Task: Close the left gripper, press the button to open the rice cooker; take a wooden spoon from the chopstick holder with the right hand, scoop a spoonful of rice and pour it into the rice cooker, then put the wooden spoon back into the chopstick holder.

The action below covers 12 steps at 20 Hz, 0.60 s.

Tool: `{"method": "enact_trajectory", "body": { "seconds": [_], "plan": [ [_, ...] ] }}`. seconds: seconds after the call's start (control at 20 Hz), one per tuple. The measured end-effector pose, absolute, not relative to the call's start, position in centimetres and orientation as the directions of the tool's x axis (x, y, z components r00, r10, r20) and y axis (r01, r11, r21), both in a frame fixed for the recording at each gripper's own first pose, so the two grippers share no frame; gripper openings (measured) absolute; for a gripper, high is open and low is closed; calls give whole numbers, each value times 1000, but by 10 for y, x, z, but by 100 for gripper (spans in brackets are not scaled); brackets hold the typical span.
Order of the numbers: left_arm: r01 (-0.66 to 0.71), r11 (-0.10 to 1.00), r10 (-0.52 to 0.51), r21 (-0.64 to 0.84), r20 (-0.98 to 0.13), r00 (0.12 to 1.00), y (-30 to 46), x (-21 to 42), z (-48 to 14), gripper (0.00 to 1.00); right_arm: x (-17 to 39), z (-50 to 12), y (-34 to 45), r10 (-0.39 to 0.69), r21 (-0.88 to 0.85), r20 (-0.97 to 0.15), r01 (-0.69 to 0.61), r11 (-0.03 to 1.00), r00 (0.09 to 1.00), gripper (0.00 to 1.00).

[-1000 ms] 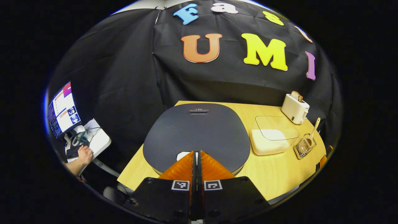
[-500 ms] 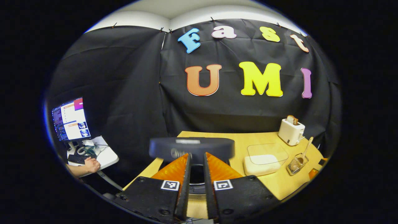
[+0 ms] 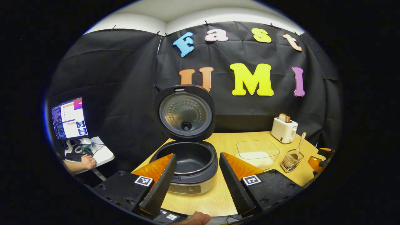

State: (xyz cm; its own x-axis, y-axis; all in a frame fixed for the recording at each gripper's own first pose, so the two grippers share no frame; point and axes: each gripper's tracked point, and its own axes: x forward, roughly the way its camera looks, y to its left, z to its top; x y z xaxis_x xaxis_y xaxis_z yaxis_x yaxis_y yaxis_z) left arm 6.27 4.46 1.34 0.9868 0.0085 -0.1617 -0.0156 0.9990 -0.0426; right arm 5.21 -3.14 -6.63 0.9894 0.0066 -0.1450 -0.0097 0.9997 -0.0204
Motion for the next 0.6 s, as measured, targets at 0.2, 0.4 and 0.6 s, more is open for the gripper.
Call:
{"method": "enact_trajectory", "body": {
  "seconds": [0.2, 0.4, 0.6],
  "plan": [
    [20, 995, -35, -93, -163, 986, 29, 54, -2, 90, 81, -68, -57, -41, 55, -169, 51, 997, 985, 96],
    [47, 996, -62, -80, -190, 980, 14, 45, -28, 92, 122, -68, -79, -75, 61, -185, 88, 994, 980, 91],
    [30, 999, -33, -19, -181, 983, 11, 47, -45, 92, 169, -82, -89, -71, 114, -250, 102, 988, 966, 96]
  ]
}}
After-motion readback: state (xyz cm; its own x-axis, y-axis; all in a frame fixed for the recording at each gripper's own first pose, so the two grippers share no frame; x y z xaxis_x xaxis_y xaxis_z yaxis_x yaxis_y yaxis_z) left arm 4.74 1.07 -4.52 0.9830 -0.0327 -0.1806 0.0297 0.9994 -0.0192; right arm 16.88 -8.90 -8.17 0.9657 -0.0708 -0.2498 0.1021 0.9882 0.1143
